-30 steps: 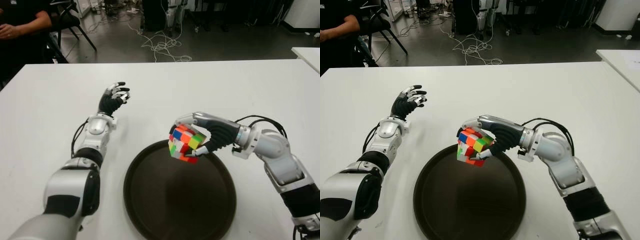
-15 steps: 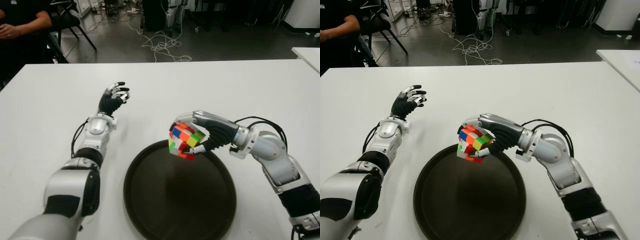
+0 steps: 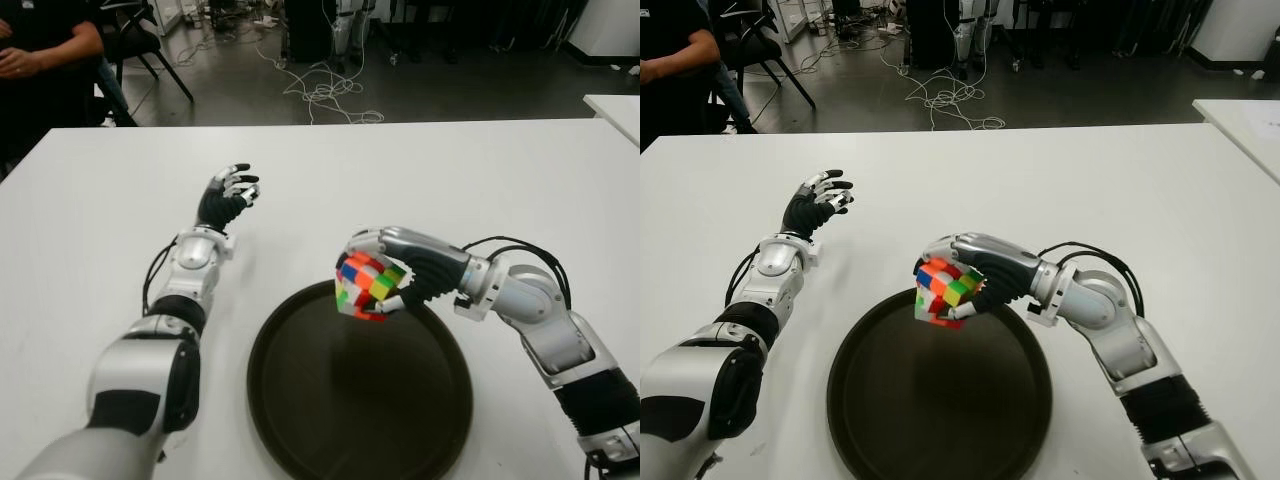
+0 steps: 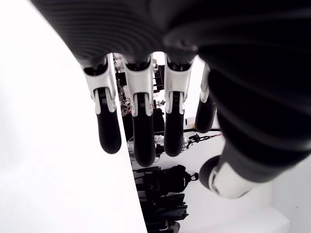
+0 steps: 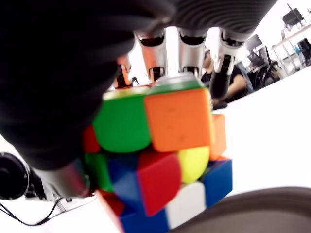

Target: Pick up the Rubik's Cube and put it in the plate

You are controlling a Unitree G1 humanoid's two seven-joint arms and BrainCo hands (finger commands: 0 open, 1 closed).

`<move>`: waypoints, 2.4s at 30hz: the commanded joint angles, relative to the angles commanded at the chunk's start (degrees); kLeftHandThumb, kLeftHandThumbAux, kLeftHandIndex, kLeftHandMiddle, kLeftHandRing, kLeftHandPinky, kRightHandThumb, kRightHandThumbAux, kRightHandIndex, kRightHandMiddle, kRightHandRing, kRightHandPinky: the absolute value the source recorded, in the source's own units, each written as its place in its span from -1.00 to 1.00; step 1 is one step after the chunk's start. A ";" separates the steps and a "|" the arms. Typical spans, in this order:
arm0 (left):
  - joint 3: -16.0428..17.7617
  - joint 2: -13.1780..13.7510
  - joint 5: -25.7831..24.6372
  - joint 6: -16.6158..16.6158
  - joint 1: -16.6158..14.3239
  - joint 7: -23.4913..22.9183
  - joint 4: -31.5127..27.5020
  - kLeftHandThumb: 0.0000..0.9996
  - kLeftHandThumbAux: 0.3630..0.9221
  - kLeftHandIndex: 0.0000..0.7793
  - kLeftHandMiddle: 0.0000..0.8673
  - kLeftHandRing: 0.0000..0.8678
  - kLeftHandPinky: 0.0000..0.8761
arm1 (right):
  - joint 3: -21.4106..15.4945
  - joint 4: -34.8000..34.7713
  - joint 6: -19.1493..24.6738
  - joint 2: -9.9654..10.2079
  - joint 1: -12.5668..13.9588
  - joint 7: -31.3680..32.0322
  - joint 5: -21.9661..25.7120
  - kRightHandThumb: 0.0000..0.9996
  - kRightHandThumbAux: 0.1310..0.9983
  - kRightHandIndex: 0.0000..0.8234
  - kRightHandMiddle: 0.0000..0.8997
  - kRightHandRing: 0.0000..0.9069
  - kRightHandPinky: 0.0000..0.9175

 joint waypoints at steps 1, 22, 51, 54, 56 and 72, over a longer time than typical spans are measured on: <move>-0.03 0.01 0.04 -0.01 0.00 0.02 0.00 -0.61 0.40 -0.44 -0.31 -0.25 -0.22 | 0.07 0.00 0.04 -0.07 -0.07 0.26 0.14 0.37 0.41 -0.04 -0.70 -0.71 -0.68; 0.05 -0.15 -0.14 -0.01 -0.02 -0.11 -0.06 -0.62 0.36 -0.44 -0.30 -0.25 -0.24 | 0.66 -0.69 2.48 -1.40 -1.19 6.23 2.86 0.36 0.42 -0.04 -0.83 -0.77 -0.67; 0.67 -0.40 -0.70 -0.19 -0.02 -0.13 -0.09 -0.56 0.40 -0.42 -0.29 -0.23 -0.20 | 0.32 0.15 1.73 -1.95 -2.02 9.59 6.89 0.02 0.58 -0.33 -0.82 -0.79 -0.70; 0.71 -0.44 -0.72 -0.29 0.00 -0.07 -0.12 -0.55 0.42 -0.42 -0.28 -0.22 -0.19 | 0.38 -0.05 1.84 -2.24 -2.06 9.72 6.56 -0.50 0.78 -0.67 -0.82 -0.80 -0.74; 0.72 -0.48 -0.76 -0.28 -0.01 -0.05 -0.13 -0.55 0.41 -0.42 -0.28 -0.22 -0.19 | 0.40 -0.01 1.67 -2.31 -2.09 9.74 6.45 -0.64 0.82 -0.75 -0.82 -0.81 -0.75; 0.11 -0.30 -0.06 0.17 -0.10 0.45 -0.08 -0.62 0.37 -0.45 -0.31 -0.24 -0.23 | 0.68 2.22 0.05 -1.61 -2.53 9.72 6.66 -0.87 0.86 -0.86 -0.79 -0.81 -0.76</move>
